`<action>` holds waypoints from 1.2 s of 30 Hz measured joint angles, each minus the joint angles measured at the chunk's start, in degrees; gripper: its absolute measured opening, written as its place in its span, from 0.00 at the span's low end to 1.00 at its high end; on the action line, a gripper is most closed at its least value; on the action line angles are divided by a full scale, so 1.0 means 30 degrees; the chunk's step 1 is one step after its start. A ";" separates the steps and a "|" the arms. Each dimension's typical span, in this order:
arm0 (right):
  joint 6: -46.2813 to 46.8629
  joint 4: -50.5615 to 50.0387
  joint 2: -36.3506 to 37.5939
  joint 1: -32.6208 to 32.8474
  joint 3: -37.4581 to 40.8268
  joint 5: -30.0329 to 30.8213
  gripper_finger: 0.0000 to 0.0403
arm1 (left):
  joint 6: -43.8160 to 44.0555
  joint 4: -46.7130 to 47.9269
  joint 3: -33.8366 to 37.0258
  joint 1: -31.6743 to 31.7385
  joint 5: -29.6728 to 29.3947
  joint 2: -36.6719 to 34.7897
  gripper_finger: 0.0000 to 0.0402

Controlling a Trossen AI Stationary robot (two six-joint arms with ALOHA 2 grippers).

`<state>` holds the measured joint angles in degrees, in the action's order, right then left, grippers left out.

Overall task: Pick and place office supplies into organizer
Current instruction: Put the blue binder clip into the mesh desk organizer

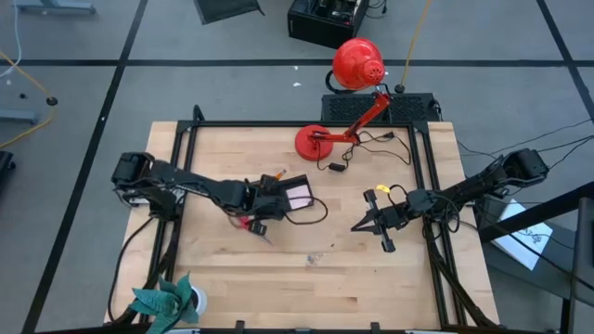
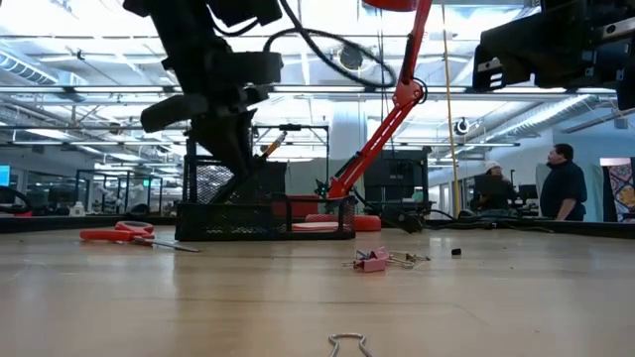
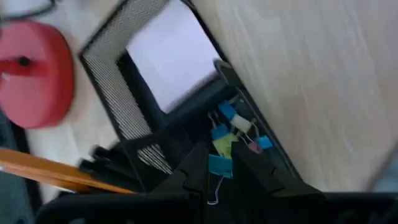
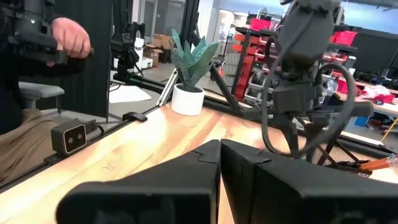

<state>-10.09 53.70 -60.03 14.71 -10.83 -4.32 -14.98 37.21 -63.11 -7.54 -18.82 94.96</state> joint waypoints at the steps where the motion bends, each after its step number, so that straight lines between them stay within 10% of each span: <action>1: 0.0000 0.0006 0.0000 0.0004 0.0000 -0.0002 0.01 | 0.0226 0.0114 0.0000 0.0064 0.0296 0.0000 0.14; 36: 0.0000 0.0159 0.0000 -0.0003 0.0000 -0.0058 0.01 | 0.0690 -0.0682 -0.0018 -0.0067 -0.0152 0.0502 0.43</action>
<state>-10.09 54.17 -60.03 14.70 -10.83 -4.49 -12.91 35.16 -63.17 -7.74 -19.27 96.46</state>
